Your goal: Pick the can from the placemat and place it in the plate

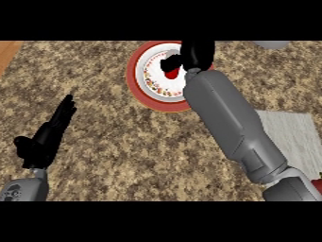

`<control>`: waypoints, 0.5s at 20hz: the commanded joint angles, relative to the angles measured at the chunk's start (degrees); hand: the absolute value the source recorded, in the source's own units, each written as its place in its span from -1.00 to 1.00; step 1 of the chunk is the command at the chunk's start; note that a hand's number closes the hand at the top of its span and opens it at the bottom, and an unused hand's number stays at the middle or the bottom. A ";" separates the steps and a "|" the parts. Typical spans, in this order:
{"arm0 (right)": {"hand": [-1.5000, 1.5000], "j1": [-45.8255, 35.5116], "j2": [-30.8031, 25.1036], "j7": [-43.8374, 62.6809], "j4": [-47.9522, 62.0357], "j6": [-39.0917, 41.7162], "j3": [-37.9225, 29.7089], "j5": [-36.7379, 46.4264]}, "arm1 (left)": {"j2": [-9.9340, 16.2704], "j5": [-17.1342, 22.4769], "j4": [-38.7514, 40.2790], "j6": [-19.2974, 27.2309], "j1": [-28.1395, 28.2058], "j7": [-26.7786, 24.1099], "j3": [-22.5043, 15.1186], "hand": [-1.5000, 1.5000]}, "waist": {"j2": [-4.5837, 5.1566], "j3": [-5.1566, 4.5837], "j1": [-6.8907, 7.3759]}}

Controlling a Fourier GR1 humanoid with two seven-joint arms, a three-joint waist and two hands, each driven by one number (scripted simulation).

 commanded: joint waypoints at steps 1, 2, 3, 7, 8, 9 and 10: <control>-1.00 -3.57 0.02 -1.25 8.69 -3.93 -1.32 -5.30 | -2.34 -0.67 -0.16 1.78 -1.33 1.28 -1.07 0.00 | 0.13 0.02 0.26; -1.00 -0.42 0.02 -1.84 7.99 -5.90 2.24 -9.34 | -1.70 -1.61 -0.05 1.46 -1.35 1.09 -1.64 0.00 | 0.20 0.03 1.20; -1.00 -4.19 0.02 -1.91 9.86 -4.89 -2.33 -7.93 | -1.93 -2.20 -2.57 2.81 0.74 1.91 -1.71 0.00 | -0.09 0.04 0.02; -1.00 -1.69 0.02 -7.55 6.93 -15.39 -2.71 -13.59 | -1.36 -2.18 -1.11 1.53 1.05 -0.67 -1.56 0.00 | 0.14 0.05 0.44; -1.00 -1.73 0.02 -9.56 5.78 -16.89 -3.89 -14.72 | -0.84 -0.90 -0.38 1.29 -1.23 1.19 -0.18 0.00 | 0.17 0.07 0.03; -1.00 1.45 0.02 -13.21 2.70 -17.63 -5.45 -16.73 | -1.99 -1.41 -0.90 2.08 0.18 1.43 -1.04 0.00 | -0.15 0.11 -1.05; -1.00 0.05 0.02 -14.58 3.62 -18.89 -7.59 -18.23 | -1.74 -1.94 -1.36 1.87 1.08 0.15 -1.41 0.00 | 0.14 0.12 -0.28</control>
